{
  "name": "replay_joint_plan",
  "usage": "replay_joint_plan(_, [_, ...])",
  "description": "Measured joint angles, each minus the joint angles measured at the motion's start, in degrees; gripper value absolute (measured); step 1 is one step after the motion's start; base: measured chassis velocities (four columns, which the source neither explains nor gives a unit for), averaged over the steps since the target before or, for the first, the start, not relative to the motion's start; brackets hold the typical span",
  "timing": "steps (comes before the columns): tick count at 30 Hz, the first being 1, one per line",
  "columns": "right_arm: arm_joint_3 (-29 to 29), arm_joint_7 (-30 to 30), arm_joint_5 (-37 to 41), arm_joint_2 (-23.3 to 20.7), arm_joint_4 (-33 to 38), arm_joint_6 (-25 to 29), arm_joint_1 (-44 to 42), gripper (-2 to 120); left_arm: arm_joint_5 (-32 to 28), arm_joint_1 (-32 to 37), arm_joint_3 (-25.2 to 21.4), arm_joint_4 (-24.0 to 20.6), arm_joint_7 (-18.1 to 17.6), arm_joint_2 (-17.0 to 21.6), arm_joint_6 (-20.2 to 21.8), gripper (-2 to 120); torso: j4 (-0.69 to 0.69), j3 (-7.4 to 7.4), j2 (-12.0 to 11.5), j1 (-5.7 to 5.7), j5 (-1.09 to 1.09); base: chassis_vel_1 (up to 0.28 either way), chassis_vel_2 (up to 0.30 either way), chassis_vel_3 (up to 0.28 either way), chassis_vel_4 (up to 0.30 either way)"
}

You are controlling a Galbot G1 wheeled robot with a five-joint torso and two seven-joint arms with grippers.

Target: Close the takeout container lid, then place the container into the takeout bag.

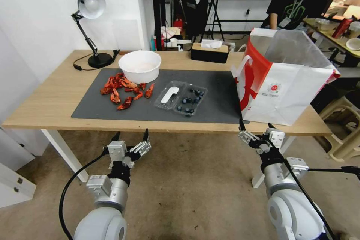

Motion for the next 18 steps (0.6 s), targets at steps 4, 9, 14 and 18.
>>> replay_joint_plan(4, [-2.98,2.94,3.11,-1.65,-0.33,-0.43,1.93,100,0.08,-0.09,-0.21,0.13,0.06,-0.02,-0.36,100,0.00,0.00,0.00,0.00,0.01,0.000,0.000,0.000,0.000])
replay_joint_plan(9, [-7.87,8.15,7.90,-4.06,-0.09,-2.65,5.03,100,0.12,-0.40,-0.43,0.32,0.07,0.37,-0.53,100,0.01,0.00,0.00,0.00,0.00,0.000,0.000,0.000,0.000])
replay_joint_plan(14, [-12.65,12.74,10.94,-5.63,-1.32,-4.01,8.28,100,0.12,-0.50,-0.38,0.61,0.09,0.59,-0.71,100,0.00,0.00,0.00,0.00,0.00,0.000,0.000,0.000,0.000])
replay_joint_plan(18, [-16.75,16.06,12.19,-6.47,-4.23,-4.39,11.77,100,0.14,-0.15,-0.66,0.51,0.09,0.43,-0.94,100,0.00,0.00,0.00,-0.01,0.00,0.000,0.000,0.000,0.000])
